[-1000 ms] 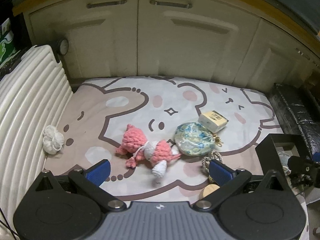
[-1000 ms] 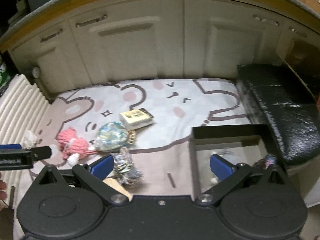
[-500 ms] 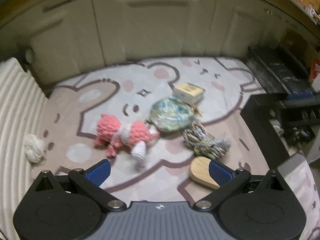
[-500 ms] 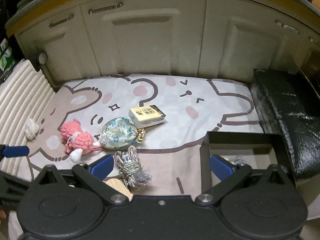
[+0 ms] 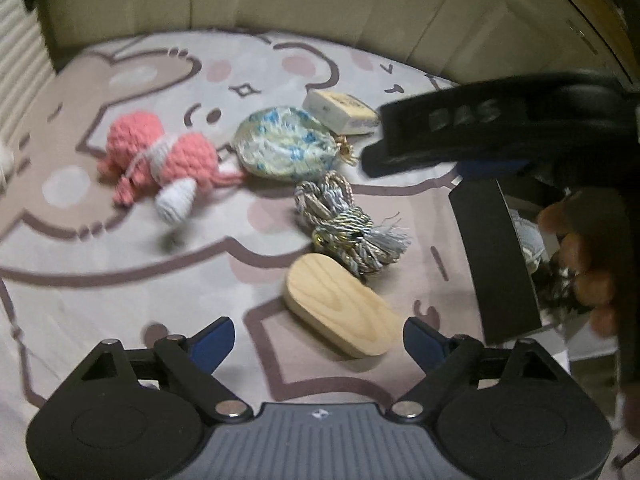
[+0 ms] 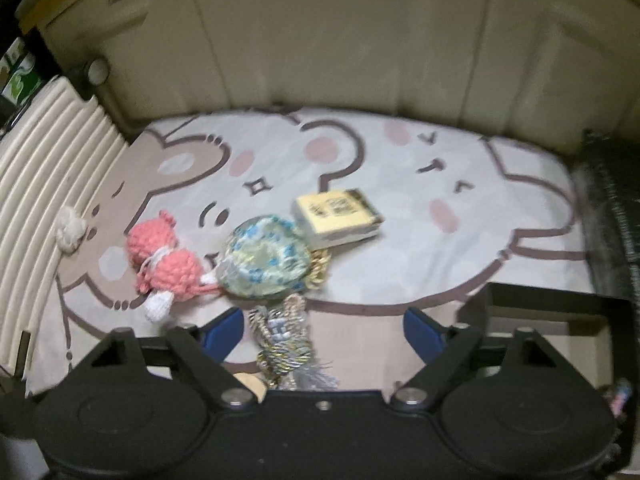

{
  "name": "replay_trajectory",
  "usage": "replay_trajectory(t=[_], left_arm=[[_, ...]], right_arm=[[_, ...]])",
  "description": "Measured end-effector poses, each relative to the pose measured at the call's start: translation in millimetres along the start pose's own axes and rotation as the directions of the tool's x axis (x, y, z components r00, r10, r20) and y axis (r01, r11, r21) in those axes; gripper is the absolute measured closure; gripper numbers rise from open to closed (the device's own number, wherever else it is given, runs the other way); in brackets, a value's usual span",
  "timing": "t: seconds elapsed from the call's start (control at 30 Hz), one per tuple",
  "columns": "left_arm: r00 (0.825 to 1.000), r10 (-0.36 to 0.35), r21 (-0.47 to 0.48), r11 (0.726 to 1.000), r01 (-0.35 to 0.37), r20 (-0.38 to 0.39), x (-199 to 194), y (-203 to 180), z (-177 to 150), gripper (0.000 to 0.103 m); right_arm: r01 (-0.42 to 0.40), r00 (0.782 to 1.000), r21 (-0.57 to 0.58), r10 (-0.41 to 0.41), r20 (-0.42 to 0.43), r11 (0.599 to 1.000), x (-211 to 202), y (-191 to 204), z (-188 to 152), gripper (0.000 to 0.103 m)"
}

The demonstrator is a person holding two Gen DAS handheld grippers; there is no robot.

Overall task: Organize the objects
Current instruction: 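Grasp the wooden oval block with the left tool while the right tool grasps the rope knot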

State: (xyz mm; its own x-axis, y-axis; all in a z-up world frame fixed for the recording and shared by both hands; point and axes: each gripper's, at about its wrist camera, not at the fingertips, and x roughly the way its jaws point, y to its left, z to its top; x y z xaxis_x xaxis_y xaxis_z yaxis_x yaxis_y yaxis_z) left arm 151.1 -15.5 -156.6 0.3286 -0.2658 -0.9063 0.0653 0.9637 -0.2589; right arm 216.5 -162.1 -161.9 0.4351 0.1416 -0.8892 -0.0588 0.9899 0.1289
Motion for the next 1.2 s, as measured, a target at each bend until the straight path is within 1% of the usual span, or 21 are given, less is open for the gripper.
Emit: replay_trajectory(t=[0.03,0.13,0.2,0.27,0.37,0.4,0.43,0.53,0.6,0.67,0.77,0.9,0.97,1.03,1.2], left_arm=[[1.000,-0.007,-0.025,1.000,0.007,0.001,2,0,-1,0.014],[1.000,-0.029,-0.123,0.992,0.029,0.009,8,4,-3,0.016],[0.999,-0.031,-0.188,0.981,0.035,0.020,11,7,-4,0.017],[0.999,-0.041,-0.230,0.972,0.044,0.018,15,8,-5,0.019],[0.999,-0.049,-0.272,0.961,0.048,0.004,22,6,-6,0.020],[0.999,-0.052,-0.278,0.959,0.050,0.000,23,5,-7,0.020],[0.999,-0.048,-0.278,0.959,0.045,-0.004,25,3,-7,0.021],[0.999,-0.034,-0.276,0.961,0.031,-0.004,29,-1,-8,0.022],[1.000,-0.023,-0.280,0.960,0.019,-0.009,31,-3,-8,0.025],[1.000,-0.013,-0.296,0.955,0.012,-0.004,34,-4,-8,0.027],[1.000,-0.020,-0.321,0.947,0.020,0.001,40,-5,-7,0.033],[1.000,0.022,-0.278,0.960,-0.020,0.003,46,-12,-7,0.039],[0.999,0.041,-0.243,0.969,-0.038,0.009,46,-14,-6,0.040],[0.999,0.045,-0.232,0.972,-0.042,0.007,45,-14,-7,0.040],[0.995,0.096,-0.225,0.969,-0.099,-0.023,34,-6,-11,0.039]], right_arm=[[-0.017,1.000,-0.002,0.017,-0.019,1.000,6,1,-1,0.026],[-0.053,0.996,-0.014,0.052,-0.075,0.998,23,3,-5,0.030],[-0.077,0.992,-0.023,0.074,-0.107,0.997,32,3,-9,0.030],[-0.100,0.984,-0.031,0.095,-0.149,0.994,41,3,-13,0.032],[-0.110,0.976,-0.064,0.096,-0.198,0.992,52,5,-18,0.038],[-0.105,0.973,-0.069,0.088,-0.213,0.992,56,5,-19,0.046],[-0.094,0.970,-0.078,0.074,-0.230,0.993,60,6,-20,0.057],[-0.108,0.968,-0.078,0.087,-0.237,0.991,62,3,-21,0.062],[-0.106,0.971,-0.082,0.085,-0.222,0.991,58,2,-20,0.065],[-0.092,0.977,-0.084,0.073,-0.200,0.992,54,-2,-18,0.072],[-0.078,0.981,-0.061,0.066,-0.180,0.995,47,-11,-16,0.072],[-0.057,0.983,-0.040,0.049,-0.179,0.998,44,-22,-17,0.072],[-0.044,0.984,-0.023,0.039,-0.176,0.999,42,-29,-19,0.072],[-0.034,0.984,0.001,0.034,-0.173,0.999,40,-35,-21,0.072],[-0.023,0.981,0.027,0.027,-0.191,0.999,37,-40,-28,0.072]])
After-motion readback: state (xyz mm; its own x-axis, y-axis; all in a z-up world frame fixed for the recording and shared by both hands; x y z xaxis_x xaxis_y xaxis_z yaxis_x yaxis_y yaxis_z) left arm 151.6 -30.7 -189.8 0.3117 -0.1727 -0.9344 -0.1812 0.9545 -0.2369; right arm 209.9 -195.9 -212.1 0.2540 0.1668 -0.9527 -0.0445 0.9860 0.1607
